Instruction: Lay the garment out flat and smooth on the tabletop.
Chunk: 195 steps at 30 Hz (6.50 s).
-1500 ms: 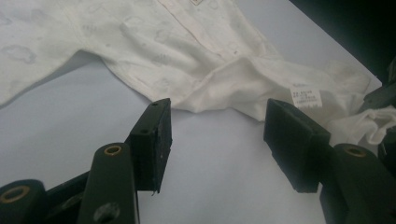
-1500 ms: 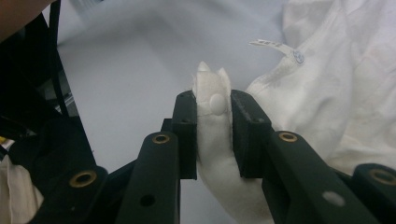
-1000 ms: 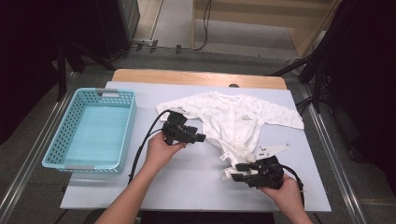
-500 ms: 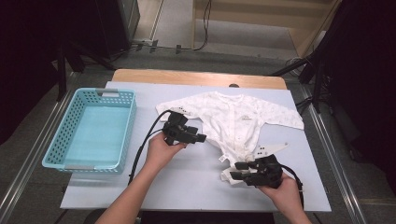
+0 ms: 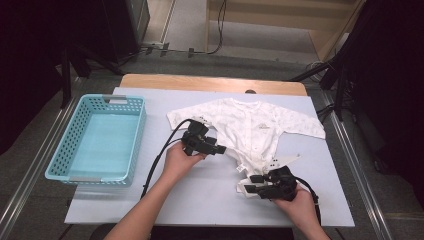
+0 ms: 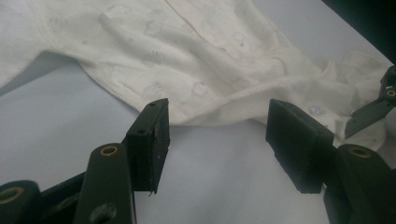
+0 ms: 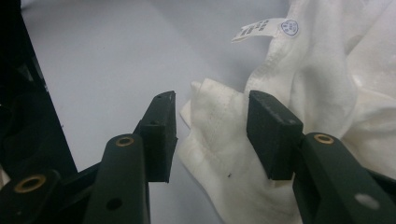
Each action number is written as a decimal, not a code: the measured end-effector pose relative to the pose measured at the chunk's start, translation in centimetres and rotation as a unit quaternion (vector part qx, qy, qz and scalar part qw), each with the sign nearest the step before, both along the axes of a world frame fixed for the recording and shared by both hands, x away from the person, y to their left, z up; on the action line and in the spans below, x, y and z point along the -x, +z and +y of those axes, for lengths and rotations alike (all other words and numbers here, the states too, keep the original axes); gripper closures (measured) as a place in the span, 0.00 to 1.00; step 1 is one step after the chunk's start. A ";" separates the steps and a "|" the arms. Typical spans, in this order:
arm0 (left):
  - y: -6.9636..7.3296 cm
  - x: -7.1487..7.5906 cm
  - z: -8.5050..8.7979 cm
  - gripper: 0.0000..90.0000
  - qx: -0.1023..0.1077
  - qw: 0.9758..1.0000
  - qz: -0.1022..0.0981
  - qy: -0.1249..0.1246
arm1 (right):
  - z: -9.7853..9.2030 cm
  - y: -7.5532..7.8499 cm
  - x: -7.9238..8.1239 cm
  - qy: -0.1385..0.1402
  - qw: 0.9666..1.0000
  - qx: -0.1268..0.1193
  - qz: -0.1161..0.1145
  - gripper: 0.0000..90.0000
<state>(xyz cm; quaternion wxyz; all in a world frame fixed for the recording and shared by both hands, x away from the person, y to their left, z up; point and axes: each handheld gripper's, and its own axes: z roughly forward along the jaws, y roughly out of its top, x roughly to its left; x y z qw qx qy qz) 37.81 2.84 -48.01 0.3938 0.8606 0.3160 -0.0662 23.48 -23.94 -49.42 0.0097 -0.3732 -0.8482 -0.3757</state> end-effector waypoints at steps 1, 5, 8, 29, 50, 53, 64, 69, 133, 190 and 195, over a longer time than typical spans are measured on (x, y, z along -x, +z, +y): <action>-0.2 -0.1 -0.1 0.45 0.000 1.000 -0.001 0.001 | 0.0 -0.1 0.0 0.002 1.000 0.000 0.000 0.56; -0.9 -0.4 -0.7 0.45 0.003 1.000 -0.006 0.000 | 0.1 -0.4 -0.1 0.002 1.000 0.005 -0.001 0.56; -1.7 -0.6 -1.2 0.45 -0.004 1.000 -0.010 -0.004 | 0.2 -0.7 0.0 0.002 1.000 0.007 -0.002 0.56; -2.6 -0.6 -2.5 0.98 -0.037 0.999 -0.023 -0.007 | 1.5 -1.7 0.8 0.010 0.998 0.047 -0.039 0.80; 0.9 -1.8 1.0 0.98 0.008 0.999 -0.037 0.034 | 1.6 1.7 2.3 0.051 0.998 -0.021 -0.017 0.92; 1.0 -1.9 1.3 0.98 0.003 0.999 -0.036 0.037 | 2.1 2.0 2.7 0.068 0.997 -0.030 -0.014 0.92; 1.0 -2.4 2.0 0.99 0.000 0.998 -0.034 0.052 | 2.4 1.8 3.1 0.101 0.995 -0.018 0.006 0.88; 0.8 -2.4 1.8 0.98 -0.002 0.998 -0.037 0.053 | 1.7 2.1 2.7 0.090 0.996 -0.010 -0.016 0.66; 2.8 -0.8 3.2 0.56 0.045 0.998 -0.023 0.031 | -2.5 2.5 3.7 0.008 1.000 0.014 -0.010 0.97; 3.0 -0.7 3.6 0.44 0.047 0.998 -0.026 0.040 | 2.1 -1.5 3.4 0.015 0.998 0.051 -0.019 0.73; 3.0 -0.7 3.7 0.44 0.045 0.998 -0.027 0.040 | 2.0 -1.5 3.1 0.004 0.998 0.065 -0.019 0.93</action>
